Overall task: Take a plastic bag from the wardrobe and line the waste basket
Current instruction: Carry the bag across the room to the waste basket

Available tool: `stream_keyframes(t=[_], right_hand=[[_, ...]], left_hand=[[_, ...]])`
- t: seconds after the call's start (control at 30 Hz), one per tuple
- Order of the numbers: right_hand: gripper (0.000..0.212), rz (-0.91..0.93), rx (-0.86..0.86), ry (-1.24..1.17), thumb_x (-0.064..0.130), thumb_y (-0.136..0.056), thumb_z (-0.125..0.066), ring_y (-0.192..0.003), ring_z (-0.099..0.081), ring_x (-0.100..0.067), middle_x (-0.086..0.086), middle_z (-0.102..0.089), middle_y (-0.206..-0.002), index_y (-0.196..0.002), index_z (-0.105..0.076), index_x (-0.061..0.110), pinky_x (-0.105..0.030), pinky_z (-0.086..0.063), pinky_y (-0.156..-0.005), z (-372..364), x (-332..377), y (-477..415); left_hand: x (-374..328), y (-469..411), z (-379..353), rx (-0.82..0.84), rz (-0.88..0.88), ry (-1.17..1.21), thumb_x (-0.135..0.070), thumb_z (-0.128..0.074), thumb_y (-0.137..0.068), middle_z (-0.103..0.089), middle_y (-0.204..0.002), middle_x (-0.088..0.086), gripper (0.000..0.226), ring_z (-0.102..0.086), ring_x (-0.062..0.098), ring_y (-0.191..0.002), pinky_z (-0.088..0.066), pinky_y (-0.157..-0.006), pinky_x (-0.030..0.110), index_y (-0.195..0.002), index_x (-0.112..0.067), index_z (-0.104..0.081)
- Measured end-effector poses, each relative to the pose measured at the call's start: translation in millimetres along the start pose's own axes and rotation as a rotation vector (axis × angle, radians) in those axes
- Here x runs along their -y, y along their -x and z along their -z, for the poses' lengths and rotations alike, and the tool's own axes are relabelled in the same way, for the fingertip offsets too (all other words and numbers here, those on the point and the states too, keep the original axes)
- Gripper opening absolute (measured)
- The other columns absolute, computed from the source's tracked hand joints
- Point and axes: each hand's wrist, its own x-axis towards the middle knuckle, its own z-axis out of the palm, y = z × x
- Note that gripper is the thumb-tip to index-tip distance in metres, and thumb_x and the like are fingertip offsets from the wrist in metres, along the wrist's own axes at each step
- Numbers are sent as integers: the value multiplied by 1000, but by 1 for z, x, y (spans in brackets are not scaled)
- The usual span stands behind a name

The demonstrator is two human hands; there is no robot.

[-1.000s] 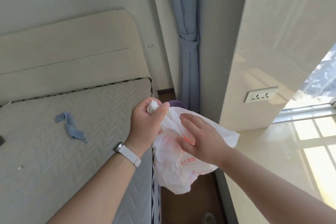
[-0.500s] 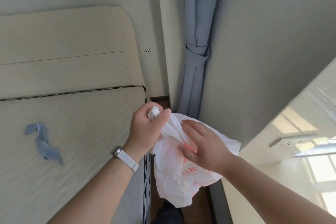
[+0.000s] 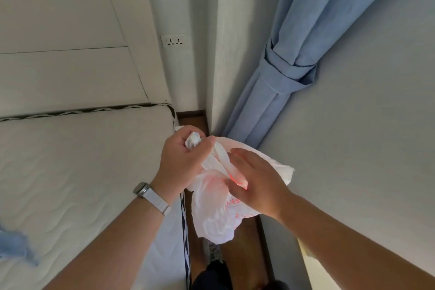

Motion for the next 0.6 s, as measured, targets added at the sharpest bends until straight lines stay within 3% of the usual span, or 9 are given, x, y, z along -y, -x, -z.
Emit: stream_keyframes(t=[0.13,0.3,0.47,0.6], right_hand=[[53,-63,58,-44,50,-91,-51,-122,-57,-29,-8,-59,-135,-137,-39,28,-47,-51,-98,-32,-23,-33],[52,-134,101,-86,44,-91,-58,-124,-56,-26,-5,-58,-136,-138,-42,27,-41,-45,-102,-77,-55,-62],[51,-215,128,-146,41,-92,-64,-126,-53,-24,-3,-56,-138,-137,-45,25,-39,-42,-104,-138,-102,-78],[49,-281,116,-199,36,-93,-66,-125,-49,-17,0,-56,-136,-137,-50,22,-25,-33,-103,-196,-145,-83]], left_hand=[[34,-43,1,-39,56,-9,-24,-67,-76,-52,-55,-13,19,-46,5,-55,-40,-53,22,-61,-25,-57],[84,-80,-10,-68,127,-30,-26,-67,-75,-55,-57,-13,17,-50,9,-59,-42,-54,32,-61,-29,-59],[146,-101,-34,-68,155,-50,-20,-68,-79,-54,-57,-15,23,-51,6,-58,-42,-54,27,-61,-31,-58],[204,-116,-56,-106,125,-89,-16,-68,-83,-53,-57,-16,28,-50,3,-58,-41,-53,19,-62,-30,-55]])
